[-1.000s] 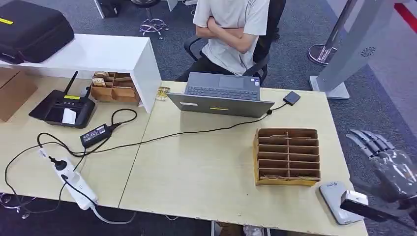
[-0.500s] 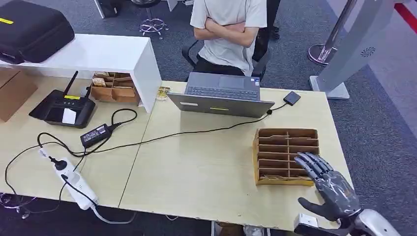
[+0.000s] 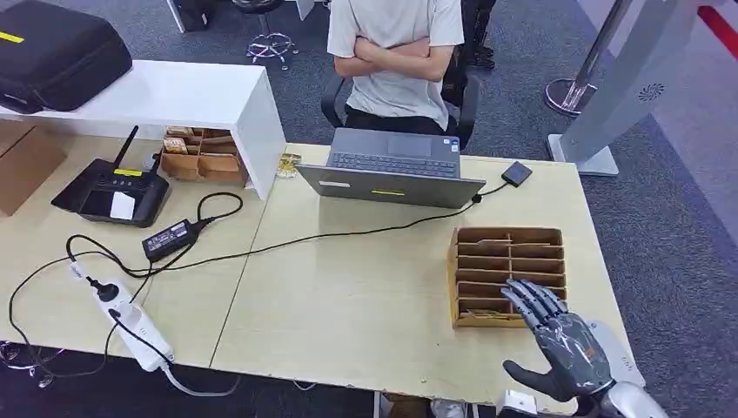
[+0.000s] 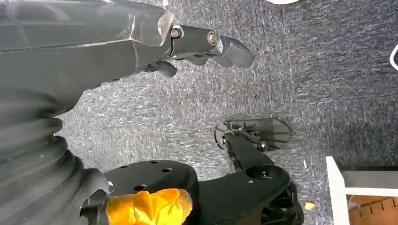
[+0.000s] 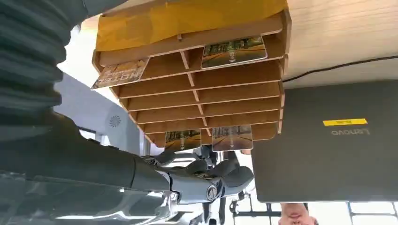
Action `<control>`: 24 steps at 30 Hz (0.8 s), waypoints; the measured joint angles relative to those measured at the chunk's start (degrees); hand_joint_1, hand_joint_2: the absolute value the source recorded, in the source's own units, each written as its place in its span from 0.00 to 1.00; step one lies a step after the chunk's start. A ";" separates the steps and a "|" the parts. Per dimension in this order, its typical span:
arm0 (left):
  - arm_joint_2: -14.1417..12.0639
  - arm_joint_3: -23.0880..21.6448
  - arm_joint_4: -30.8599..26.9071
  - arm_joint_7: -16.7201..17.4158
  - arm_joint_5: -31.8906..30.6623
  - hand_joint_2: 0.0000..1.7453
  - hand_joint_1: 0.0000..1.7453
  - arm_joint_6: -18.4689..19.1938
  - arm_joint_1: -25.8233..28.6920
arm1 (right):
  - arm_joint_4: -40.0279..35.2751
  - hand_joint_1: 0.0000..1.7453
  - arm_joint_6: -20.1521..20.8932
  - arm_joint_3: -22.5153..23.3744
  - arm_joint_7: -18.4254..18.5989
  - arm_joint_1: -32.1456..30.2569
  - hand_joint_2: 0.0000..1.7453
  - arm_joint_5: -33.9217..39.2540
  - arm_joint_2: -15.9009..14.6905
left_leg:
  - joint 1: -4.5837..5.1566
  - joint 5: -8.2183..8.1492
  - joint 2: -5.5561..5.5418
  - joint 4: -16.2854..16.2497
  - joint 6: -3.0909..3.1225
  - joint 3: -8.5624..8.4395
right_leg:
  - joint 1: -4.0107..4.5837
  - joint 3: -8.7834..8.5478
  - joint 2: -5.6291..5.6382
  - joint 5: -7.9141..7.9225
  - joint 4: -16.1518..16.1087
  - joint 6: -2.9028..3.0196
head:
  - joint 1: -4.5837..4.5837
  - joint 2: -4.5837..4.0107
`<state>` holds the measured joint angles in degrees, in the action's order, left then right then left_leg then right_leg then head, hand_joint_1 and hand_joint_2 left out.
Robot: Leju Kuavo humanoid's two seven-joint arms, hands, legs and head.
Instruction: Pass the card to the sensor for recognition and then transmit it.
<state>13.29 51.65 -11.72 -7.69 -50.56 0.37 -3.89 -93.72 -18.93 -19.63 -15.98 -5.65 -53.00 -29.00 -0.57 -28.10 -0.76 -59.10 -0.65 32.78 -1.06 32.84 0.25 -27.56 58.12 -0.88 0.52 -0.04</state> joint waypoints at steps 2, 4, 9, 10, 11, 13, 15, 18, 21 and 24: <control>0.00 0.00 0.00 0.33 -0.11 1.00 0.00 0.00 0.00 | 0.53 0.00 -1.31 -0.33 0.83 0.00 1.00 -1.14 0.26 | 0.00 0.00 0.00 0.00 0.00 0.00 | 0.00 0.00 0.00 0.00 0.00 0.00 | 0.00 0.00; 0.00 0.00 0.00 0.44 -0.28 1.00 0.00 0.00 0.00 | 1.40 0.00 -2.78 -0.55 1.79 0.00 1.00 -2.41 0.55 | 0.00 0.00 0.00 0.00 0.00 0.00 | 0.00 0.00 0.00 0.00 0.00 0.00 | 0.02 0.00; 0.02 0.00 0.00 0.48 -0.63 1.00 0.00 0.02 0.00 | 4.07 0.00 -5.66 -1.01 3.21 0.09 1.00 -3.98 1.18 | 0.01 0.00 0.00 0.00 0.00 0.01 | -0.01 0.00 0.00 0.00 -0.01 0.00 | 0.00 0.00; 0.00 0.00 0.00 0.48 -0.72 1.00 0.00 0.02 0.00 | 4.67 0.00 -5.94 -1.03 3.37 0.12 1.00 -4.04 1.31 | 0.01 0.00 0.00 0.00 0.00 0.01 | -0.01 0.00 0.00 0.00 -0.01 0.00 | 0.00 0.00; 0.00 0.00 0.00 0.48 -0.83 1.00 0.00 0.02 0.00 | 5.27 0.00 -6.21 -1.05 3.43 0.16 1.00 -4.06 1.40 | 0.01 0.00 0.00 0.00 0.00 0.01 | -0.01 0.00 0.00 0.00 -0.01 0.00 | 0.00 0.00; 0.02 0.00 0.00 0.48 -0.96 1.00 0.00 0.04 0.00 | 6.14 0.00 -6.49 -1.05 3.78 0.16 1.00 -4.11 1.53 | 0.01 0.00 0.00 0.00 0.00 0.01 | -0.01 0.00 0.00 0.00 -0.01 0.00 | 0.00 0.00; 0.02 0.00 0.00 0.48 -1.00 1.00 0.00 0.04 0.00 | 6.73 0.00 -6.66 -1.05 3.82 0.16 1.00 -4.11 1.62 | 0.01 0.00 0.00 0.00 0.00 0.00 | -0.01 0.00 0.00 0.00 -0.01 0.00 | 0.00 0.00; 0.00 0.00 0.00 0.48 -1.05 1.00 0.00 0.04 0.00 | 7.45 0.00 -7.02 -1.00 4.02 0.16 1.00 -4.13 1.75 | 0.01 0.00 0.00 0.00 0.00 0.00 | 0.00 0.00 0.00 0.00 0.00 0.00 | 0.00 0.00; 0.00 0.00 0.00 0.48 -1.09 1.00 0.00 0.04 0.00 | 8.02 0.00 -8.02 -0.70 4.65 0.14 1.00 -4.57 1.88 | 0.01 0.00 0.00 0.00 0.00 0.00 | -0.01 0.00 0.00 0.00 0.00 0.00 | 0.00 0.00; 0.02 0.00 0.00 0.48 -1.16 1.00 0.00 0.04 0.00 | 8.72 0.00 -9.09 -0.20 5.22 0.14 1.00 -4.83 1.97 | 0.01 0.00 0.00 0.00 0.00 0.00 | -0.01 0.00 0.00 0.00 -0.01 0.00 | 0.00 0.00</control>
<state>13.31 51.65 -11.72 -7.21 -51.71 0.42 -3.89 -85.00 -28.02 -19.82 -10.75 -5.51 -57.83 -27.04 -0.57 -28.10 -0.76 -59.11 -0.65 32.78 -1.07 32.84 0.25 -27.56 58.12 -0.88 0.52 -0.04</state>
